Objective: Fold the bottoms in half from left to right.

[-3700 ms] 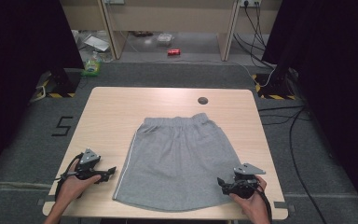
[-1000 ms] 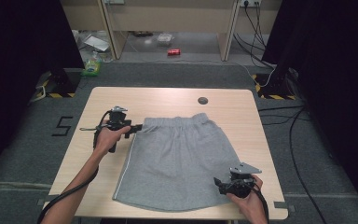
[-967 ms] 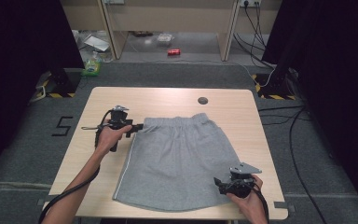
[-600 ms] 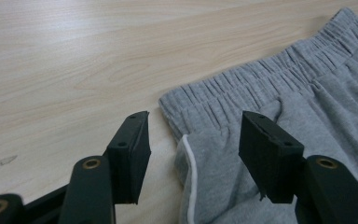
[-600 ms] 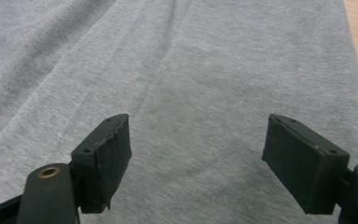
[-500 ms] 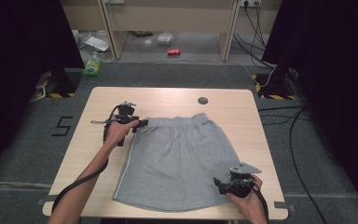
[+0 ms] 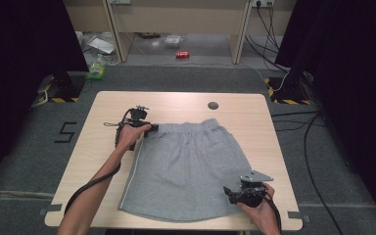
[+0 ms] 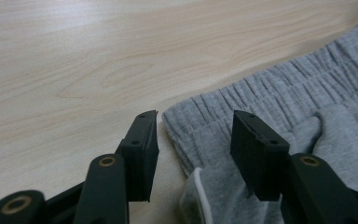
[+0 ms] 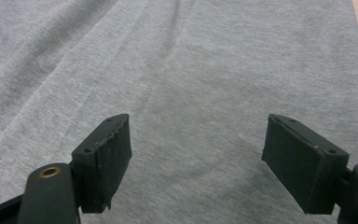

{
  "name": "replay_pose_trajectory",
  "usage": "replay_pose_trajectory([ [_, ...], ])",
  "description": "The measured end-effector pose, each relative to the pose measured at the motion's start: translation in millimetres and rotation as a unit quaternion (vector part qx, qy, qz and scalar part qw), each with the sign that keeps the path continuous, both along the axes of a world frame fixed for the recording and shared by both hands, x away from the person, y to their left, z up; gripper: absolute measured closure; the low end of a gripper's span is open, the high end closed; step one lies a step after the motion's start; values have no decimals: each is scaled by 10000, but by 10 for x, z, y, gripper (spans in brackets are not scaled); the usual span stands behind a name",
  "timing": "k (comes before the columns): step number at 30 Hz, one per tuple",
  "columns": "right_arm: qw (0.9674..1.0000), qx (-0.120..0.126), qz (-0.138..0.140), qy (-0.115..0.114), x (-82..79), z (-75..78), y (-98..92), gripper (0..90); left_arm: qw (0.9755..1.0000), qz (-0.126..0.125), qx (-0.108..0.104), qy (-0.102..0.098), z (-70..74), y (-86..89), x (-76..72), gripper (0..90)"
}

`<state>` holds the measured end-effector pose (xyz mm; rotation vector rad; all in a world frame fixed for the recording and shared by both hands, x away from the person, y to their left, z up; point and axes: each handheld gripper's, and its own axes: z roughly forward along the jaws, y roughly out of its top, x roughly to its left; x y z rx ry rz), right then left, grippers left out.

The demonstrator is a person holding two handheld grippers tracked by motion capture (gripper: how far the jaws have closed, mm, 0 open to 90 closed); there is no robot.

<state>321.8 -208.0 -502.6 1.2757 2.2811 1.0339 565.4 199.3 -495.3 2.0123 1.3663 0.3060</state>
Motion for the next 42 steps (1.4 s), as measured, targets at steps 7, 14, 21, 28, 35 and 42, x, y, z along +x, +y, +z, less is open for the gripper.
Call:
replay_pose_trajectory([
  [7, 10000, -6, 27, -14, -1, 3, 10, 236, 9998, -9, 173, 90, -7, -44, 53, 529],
  [14, 9999, -19, 112, -29, -6, 13, 71, 236, 9993, -4, 338, 188, -12, -93, 81, 565],
  [21, 9995, -42, 309, -110, -23, 42, 228, 237, 9993, -79, 346, 129, -16, -119, 69, 692],
  [28, 9980, 39, 568, -288, -35, 92, 508, 247, 9993, -138, 320, 123, -19, -107, 77, 717],
  [35, 9954, 114, 890, -329, -44, 96, 861, 252, 9988, -191, 431, 96, -10, -126, 79, 725],
  [42, 9917, 194, 1194, -433, -31, 118, 1234, 256, 9988, -228, 438, 75, -11, -119, 80, 729],
])
